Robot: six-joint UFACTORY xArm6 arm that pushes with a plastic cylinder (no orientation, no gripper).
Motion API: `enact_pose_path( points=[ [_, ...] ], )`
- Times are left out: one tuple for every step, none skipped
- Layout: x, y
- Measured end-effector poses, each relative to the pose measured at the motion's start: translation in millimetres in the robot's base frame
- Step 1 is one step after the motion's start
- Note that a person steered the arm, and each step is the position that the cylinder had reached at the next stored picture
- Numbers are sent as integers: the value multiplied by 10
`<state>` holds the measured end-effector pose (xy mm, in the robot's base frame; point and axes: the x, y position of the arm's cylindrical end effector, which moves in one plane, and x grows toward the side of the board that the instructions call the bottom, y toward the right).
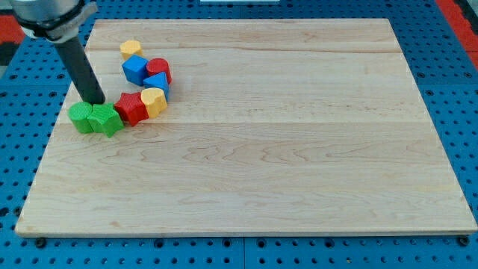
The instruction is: Separate the green star and red star
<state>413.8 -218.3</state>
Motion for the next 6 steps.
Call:
enact_pose_path(
  points=[
    [153, 278],
    [348, 443],
    [-20, 489],
    [-491, 266],
    [-333, -308],
    [200, -285]
  ],
)
